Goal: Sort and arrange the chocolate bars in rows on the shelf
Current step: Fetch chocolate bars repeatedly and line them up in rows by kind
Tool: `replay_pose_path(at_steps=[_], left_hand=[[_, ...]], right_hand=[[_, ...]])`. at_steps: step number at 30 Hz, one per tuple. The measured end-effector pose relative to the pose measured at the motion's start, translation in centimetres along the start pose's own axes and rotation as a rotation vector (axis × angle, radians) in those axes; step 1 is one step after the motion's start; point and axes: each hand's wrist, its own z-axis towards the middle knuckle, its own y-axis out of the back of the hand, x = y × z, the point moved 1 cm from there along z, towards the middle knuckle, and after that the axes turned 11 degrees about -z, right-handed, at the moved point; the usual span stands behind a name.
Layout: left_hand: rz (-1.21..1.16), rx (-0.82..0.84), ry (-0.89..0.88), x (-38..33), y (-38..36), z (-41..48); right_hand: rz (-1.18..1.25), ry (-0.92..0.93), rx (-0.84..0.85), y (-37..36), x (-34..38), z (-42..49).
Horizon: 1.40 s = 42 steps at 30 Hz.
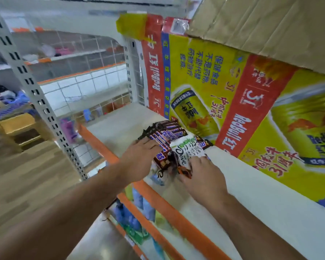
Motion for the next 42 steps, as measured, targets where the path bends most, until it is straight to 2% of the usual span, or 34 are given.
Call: replay_pose_path(at_steps=[4, 9, 15, 20, 30, 35, 42], left_hand=[[0.006, 0.100, -0.188, 3.5, 0.3, 2.9], [-0.031, 0.193, -0.322, 5.1, 0.8, 5.0], [-0.058, 0.228, -0.399, 6.1, 0.9, 5.6], [-0.245, 0.270, -0.396, 5.9, 1.5, 6.0], [-0.571, 0.411, -0.348, 0.7, 1.4, 6.3], [-0.616, 0.471, -0.342, -3.6, 1.0, 4.8], [-0.521, 0.476, -0.420, -12.2, 0.9, 1.9]], right_hand=[[-0.083, -0.159, 0.074, -0.2, 2.4, 1.1], [-0.197, -0.307, 0.087, -0.5, 4.6, 1.4], [-0.214, -0.405, 0.090, 0.0, 6.2, 1.6], [-0.203, -0.456, 0.092, 1.1, 6.3, 0.7], [-0.278, -0.565, 0.111, 1.8, 4.6, -4.8], [-0.318, -0.604, 0.087, 2.1, 2.4, -9.6], [-0.339, -0.621, 0.023, 2.7, -2.5, -18.0]])
